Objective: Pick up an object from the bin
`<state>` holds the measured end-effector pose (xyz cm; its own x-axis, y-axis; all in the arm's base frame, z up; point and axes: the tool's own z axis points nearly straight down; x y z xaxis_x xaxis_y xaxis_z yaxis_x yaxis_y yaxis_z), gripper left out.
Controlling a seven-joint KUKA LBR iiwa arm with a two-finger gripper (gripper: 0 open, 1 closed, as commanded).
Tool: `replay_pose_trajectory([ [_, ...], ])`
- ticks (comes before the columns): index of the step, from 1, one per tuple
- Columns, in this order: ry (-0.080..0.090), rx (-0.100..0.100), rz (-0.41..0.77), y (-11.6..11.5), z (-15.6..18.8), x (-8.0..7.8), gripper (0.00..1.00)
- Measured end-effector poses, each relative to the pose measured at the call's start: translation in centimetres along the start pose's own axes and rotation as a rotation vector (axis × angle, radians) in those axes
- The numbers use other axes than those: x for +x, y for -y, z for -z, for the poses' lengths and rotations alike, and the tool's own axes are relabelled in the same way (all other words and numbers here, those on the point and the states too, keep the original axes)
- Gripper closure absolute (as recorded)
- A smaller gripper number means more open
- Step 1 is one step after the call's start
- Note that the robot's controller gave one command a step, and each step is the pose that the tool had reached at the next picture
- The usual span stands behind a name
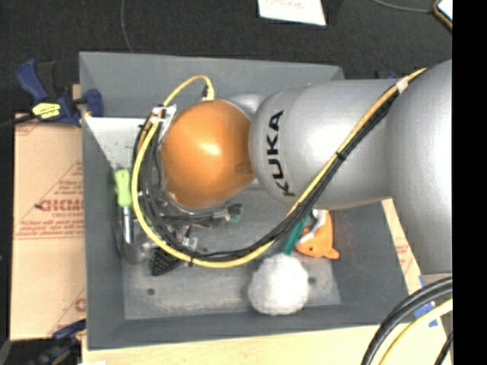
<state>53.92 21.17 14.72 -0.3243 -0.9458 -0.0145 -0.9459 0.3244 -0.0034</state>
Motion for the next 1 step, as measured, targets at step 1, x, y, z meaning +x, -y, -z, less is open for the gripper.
replay_pose_trajectory([
  [1, 0.003, 0.004, 0.000, 0.12, 4.78, -0.14, 1.00],
])
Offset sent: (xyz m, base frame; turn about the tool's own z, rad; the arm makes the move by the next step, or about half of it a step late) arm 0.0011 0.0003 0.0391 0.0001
